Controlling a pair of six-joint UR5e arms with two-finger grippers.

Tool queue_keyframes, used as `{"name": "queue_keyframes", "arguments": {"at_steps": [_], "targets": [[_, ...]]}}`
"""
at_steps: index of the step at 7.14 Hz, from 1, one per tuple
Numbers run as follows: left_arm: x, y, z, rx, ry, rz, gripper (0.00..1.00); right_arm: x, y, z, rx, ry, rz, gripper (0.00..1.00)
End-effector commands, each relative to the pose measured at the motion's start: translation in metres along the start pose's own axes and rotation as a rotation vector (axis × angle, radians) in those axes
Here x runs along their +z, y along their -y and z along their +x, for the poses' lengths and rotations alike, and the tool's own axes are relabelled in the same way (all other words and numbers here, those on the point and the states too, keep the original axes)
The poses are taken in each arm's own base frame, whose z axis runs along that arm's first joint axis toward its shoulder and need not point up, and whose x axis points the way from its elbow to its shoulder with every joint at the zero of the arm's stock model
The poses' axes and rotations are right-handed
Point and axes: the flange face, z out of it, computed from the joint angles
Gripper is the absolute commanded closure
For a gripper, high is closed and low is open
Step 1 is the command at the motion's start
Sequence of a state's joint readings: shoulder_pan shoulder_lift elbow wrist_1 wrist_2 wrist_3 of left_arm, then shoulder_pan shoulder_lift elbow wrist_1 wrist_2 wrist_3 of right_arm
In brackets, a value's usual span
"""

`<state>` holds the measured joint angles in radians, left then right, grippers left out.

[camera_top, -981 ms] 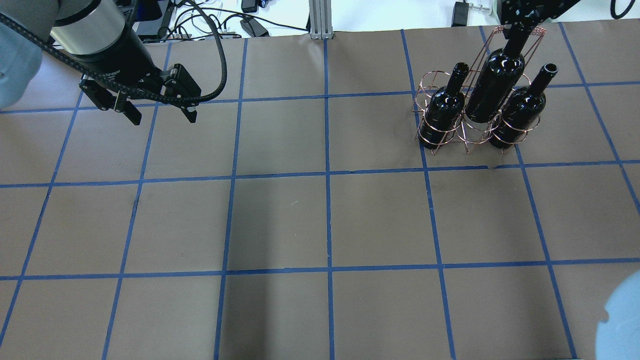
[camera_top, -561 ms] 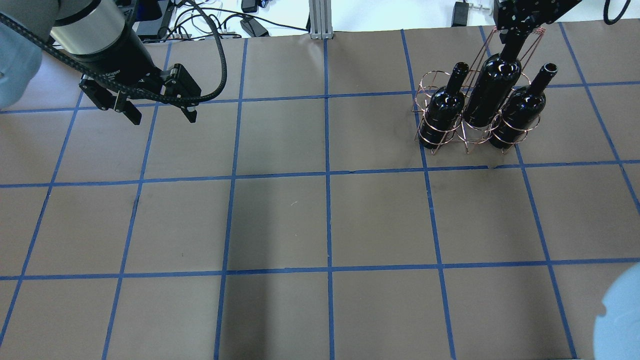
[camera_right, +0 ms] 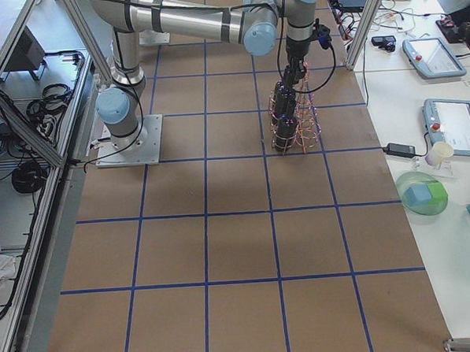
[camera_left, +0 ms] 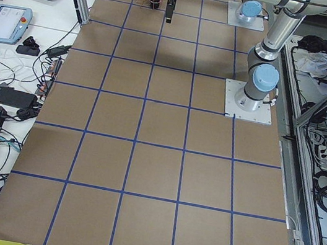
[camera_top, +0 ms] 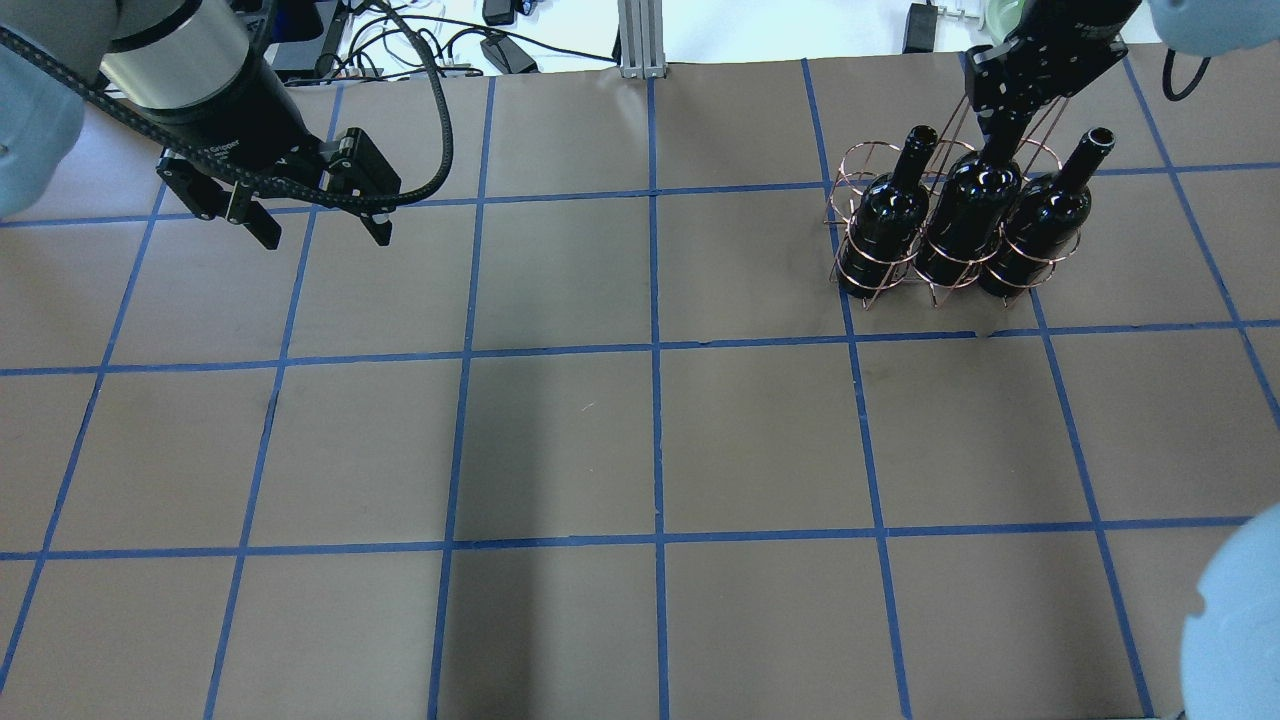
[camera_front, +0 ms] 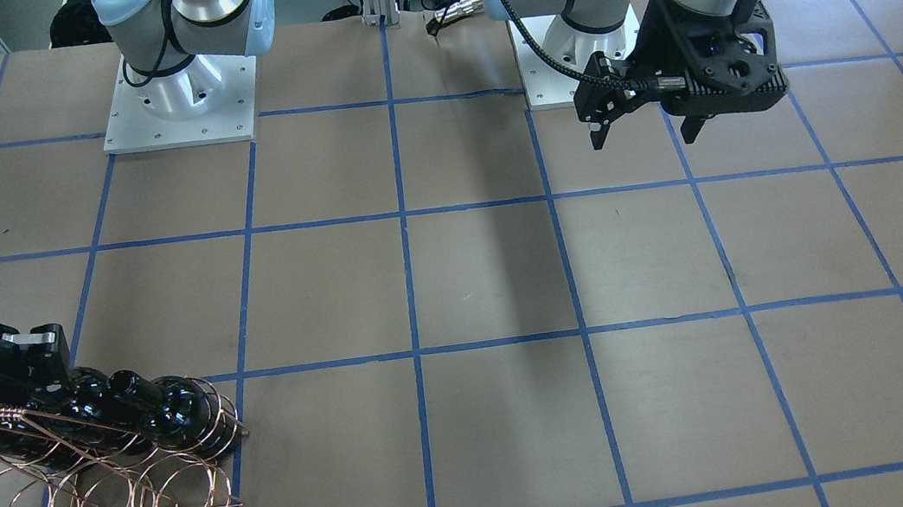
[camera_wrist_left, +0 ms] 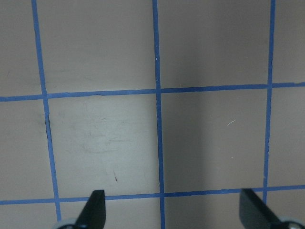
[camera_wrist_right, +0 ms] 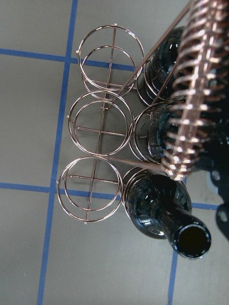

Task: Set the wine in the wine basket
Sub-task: 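Lower the bottle into the empty slot of the rack, then open the right gripper and raise it above the rack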

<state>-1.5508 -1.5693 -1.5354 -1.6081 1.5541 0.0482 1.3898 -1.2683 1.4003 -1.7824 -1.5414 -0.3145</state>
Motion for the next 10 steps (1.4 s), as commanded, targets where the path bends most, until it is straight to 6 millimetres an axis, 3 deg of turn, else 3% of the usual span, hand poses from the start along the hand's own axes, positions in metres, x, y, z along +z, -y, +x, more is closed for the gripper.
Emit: {"name": "queue_keyframes", "arguments": {"at_steps": [1, 2, 3, 4, 6, 7, 9, 10], "targets": [[0.000, 0.000, 0.000, 0.001, 0.005, 0.002, 0.00, 0.027, -0.002, 0.000, -0.024, 0.003, -0.010, 0.87], [0.000, 0.000, -0.002, -0.002, 0.005, 0.002, 0.00, 0.027, -0.003, 0.000, -0.023, 0.004, -0.012, 0.84], [-0.001, 0.001, -0.003, -0.004, 0.008, 0.005, 0.00, 0.022, -0.005, 0.000, -0.024, -0.002, -0.004, 0.34], [-0.001, 0.001, -0.005, -0.007, 0.014, 0.006, 0.00, 0.010, -0.009, 0.001, -0.020, -0.030, 0.003, 0.00], [-0.001, 0.002, -0.005, -0.007, 0.011, 0.008, 0.00, -0.061, -0.049, -0.014, -0.003, -0.068, 0.020, 0.00], [-0.001, 0.001, -0.005, -0.007, 0.012, 0.006, 0.00, -0.084, -0.071, -0.026, 0.050, -0.056, 0.002, 0.00], [-0.001, 0.002, -0.005, -0.007, 0.011, 0.005, 0.00, -0.137, -0.130, -0.084, 0.092, -0.051, -0.035, 0.00], [-0.001, 0.002, -0.004, -0.005, 0.011, 0.005, 0.00, -0.147, -0.166, -0.112, 0.146, -0.037, -0.044, 0.00]]}}
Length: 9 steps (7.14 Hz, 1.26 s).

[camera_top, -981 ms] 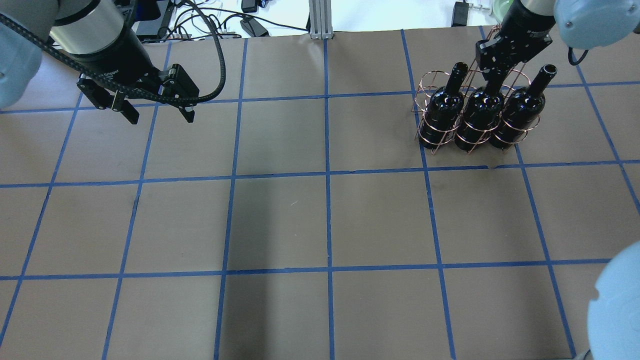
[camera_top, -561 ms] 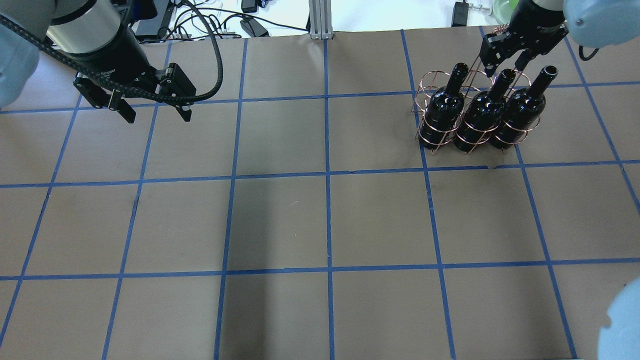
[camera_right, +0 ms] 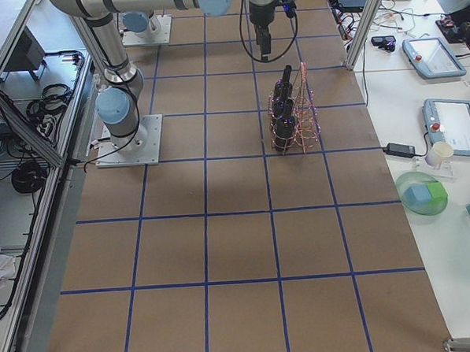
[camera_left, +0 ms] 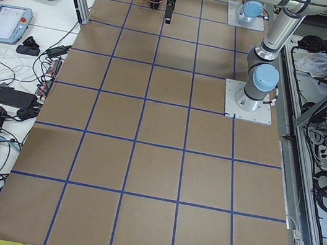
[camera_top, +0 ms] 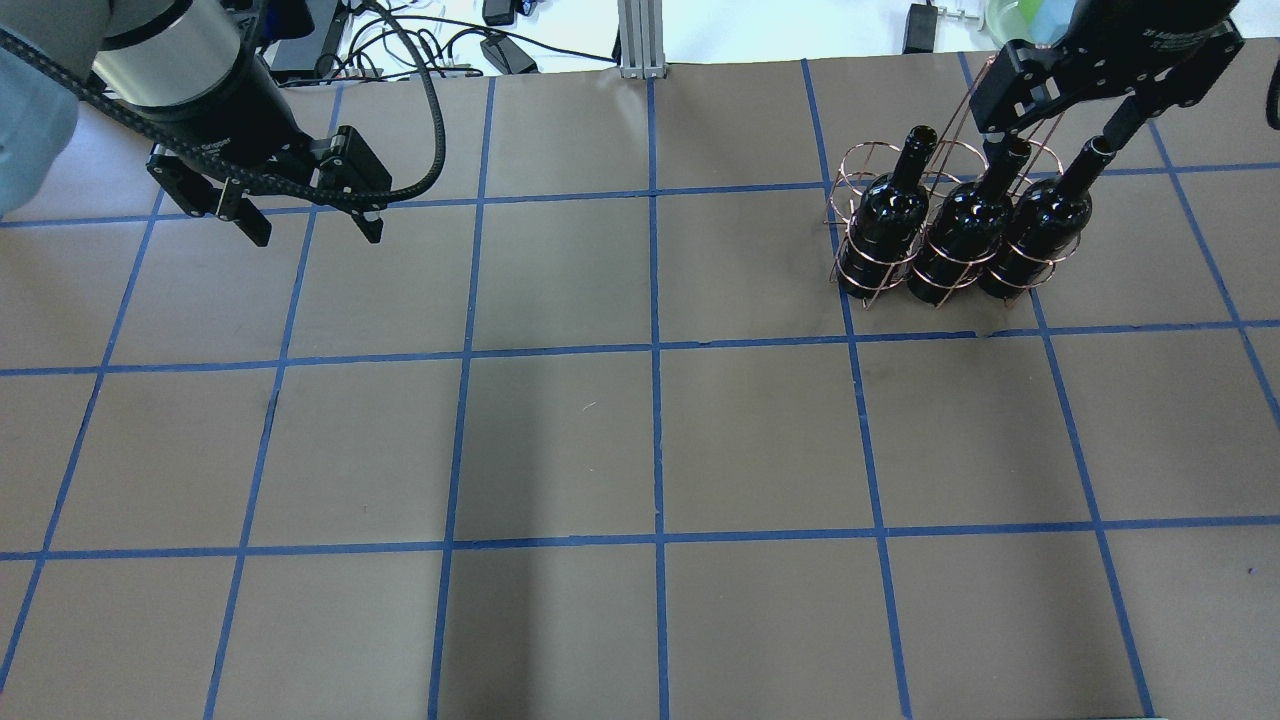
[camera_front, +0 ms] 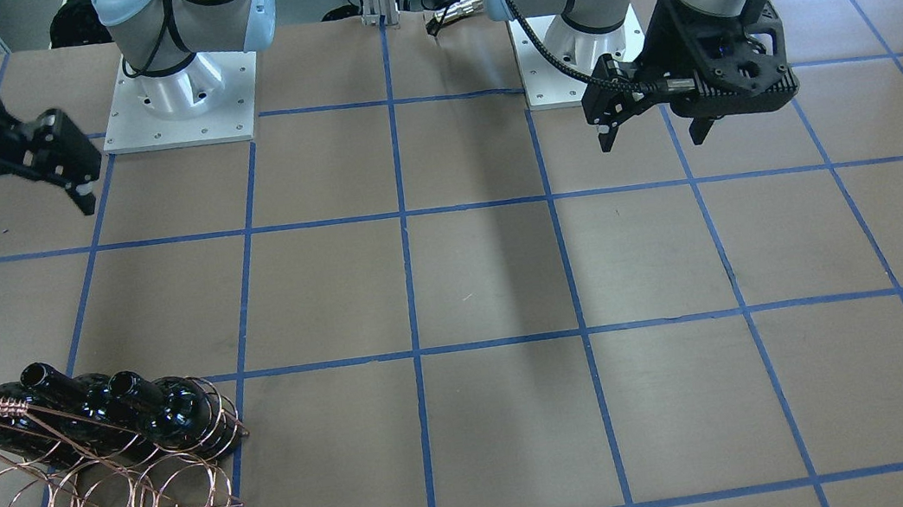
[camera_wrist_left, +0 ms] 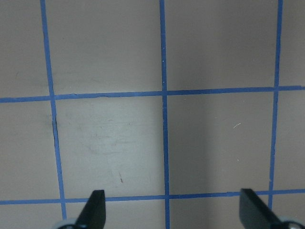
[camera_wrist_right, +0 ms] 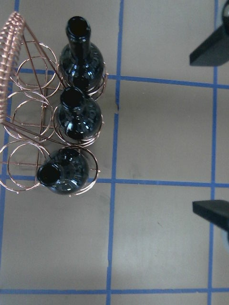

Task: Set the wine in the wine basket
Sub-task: 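Open the right gripper and raise it above the rack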

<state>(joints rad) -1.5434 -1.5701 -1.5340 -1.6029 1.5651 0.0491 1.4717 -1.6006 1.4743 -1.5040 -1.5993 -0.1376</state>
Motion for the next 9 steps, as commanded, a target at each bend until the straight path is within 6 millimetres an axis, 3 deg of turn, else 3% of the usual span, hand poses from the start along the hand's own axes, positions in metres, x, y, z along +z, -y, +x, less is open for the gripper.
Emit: {"name": "queue_keyframes", "arguments": {"at_steps": [1, 2, 4, 9], "targets": [[0.001, 0.000, 0.000, 0.000, -0.001, -0.002, 0.00, -0.029, -0.081, -0.055, 0.105, 0.012, 0.014, 0.00], [0.001, 0.000, 0.001, 0.001, -0.001, -0.002, 0.00, -0.029, -0.086, -0.064, 0.101, -0.002, 0.026, 0.00], [0.001, 0.000, 0.001, 0.001, -0.002, -0.002, 0.00, -0.019, -0.064, -0.064, 0.079, -0.003, 0.051, 0.00], [-0.001, 0.000, 0.000, 0.000, 0.000, 0.002, 0.00, -0.004, -0.052, -0.070, 0.088, 0.049, 0.017, 0.00]]}}
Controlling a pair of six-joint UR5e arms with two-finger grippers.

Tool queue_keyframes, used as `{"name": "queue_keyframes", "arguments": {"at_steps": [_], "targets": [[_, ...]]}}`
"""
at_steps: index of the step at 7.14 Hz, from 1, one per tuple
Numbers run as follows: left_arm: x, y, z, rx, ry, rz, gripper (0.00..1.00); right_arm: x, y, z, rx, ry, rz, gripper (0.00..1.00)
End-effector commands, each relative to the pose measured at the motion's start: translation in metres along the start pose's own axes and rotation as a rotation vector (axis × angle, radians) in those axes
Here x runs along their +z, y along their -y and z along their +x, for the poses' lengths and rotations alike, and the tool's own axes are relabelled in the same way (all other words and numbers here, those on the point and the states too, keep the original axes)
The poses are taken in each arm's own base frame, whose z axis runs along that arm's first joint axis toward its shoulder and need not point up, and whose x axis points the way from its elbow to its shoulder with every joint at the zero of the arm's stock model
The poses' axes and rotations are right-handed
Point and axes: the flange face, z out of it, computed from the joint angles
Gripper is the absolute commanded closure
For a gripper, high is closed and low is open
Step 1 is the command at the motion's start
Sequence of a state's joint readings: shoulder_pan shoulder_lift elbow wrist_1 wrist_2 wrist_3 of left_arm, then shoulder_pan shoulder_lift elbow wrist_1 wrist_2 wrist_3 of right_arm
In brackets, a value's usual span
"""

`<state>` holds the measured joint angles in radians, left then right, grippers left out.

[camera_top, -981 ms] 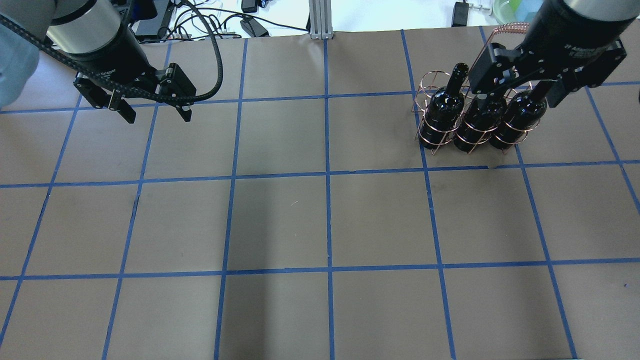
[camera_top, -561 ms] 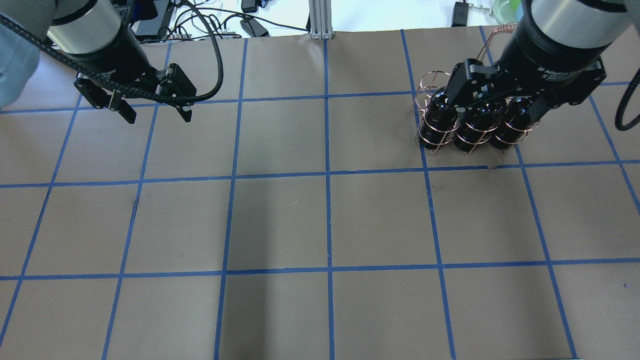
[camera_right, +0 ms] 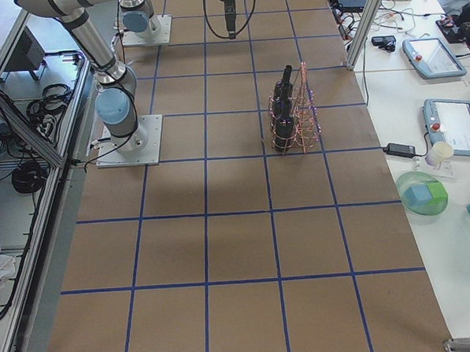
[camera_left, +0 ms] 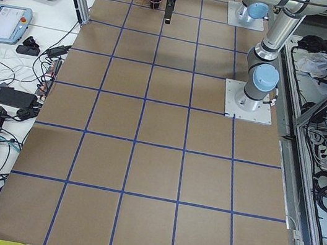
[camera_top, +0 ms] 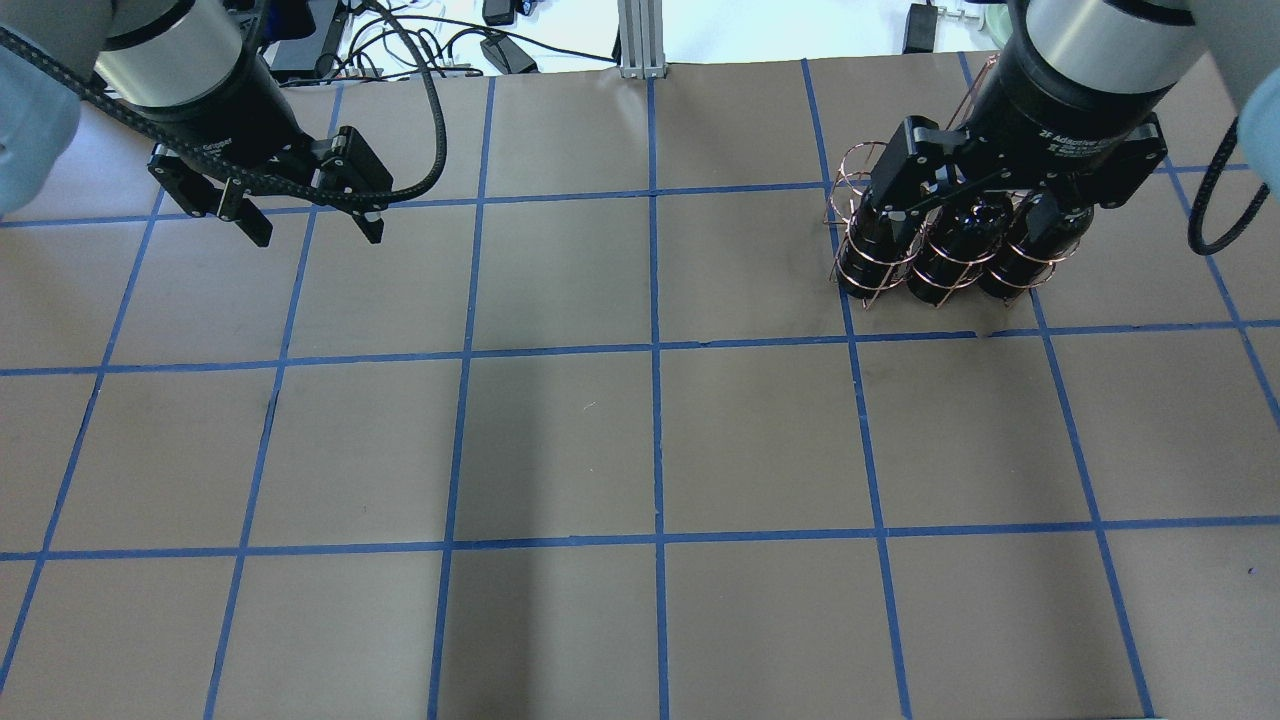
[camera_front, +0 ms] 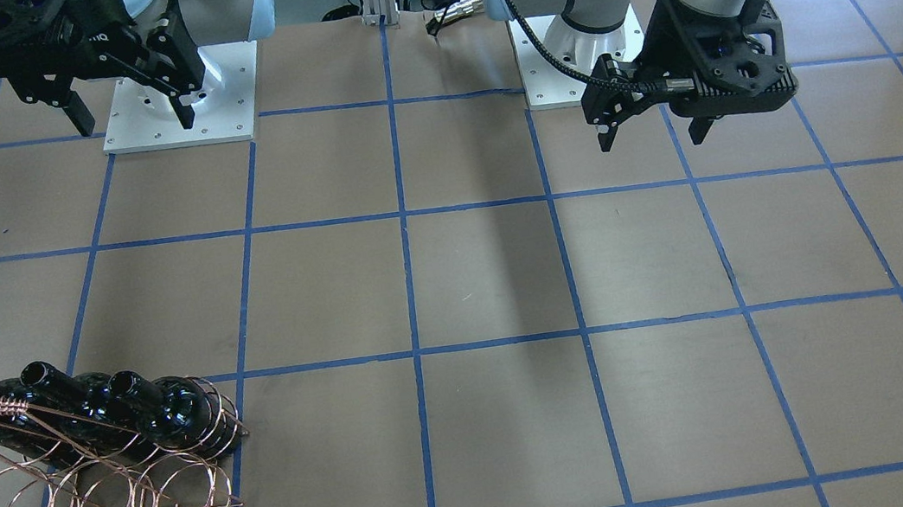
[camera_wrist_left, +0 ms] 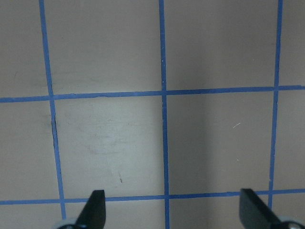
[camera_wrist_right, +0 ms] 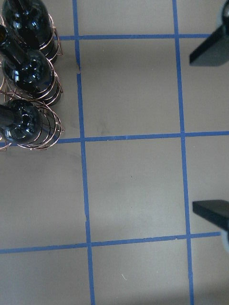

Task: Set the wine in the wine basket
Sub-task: 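Open the right gripper and raise it above the rack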

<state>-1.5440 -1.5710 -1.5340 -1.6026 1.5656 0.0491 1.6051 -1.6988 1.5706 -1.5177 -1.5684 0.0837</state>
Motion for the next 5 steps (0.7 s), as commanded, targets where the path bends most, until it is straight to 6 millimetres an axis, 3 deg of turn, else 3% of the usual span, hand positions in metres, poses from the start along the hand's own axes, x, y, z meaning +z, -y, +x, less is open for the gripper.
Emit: {"name": "queue_keyframes", "arguments": {"at_steps": [1, 5], "targets": [[-0.0032, -0.0014, 0.0005, 0.002, -0.001, 0.008, 0.00, 0.0007, 0.0009, -0.0012, -0.012, 0.007, 0.001, 0.00], [-0.0101, -0.0050, -0.0014, 0.002, 0.022, 0.020, 0.00, 0.0002, 0.0006, 0.0006, -0.010, -0.004, 0.002, 0.00]]}}
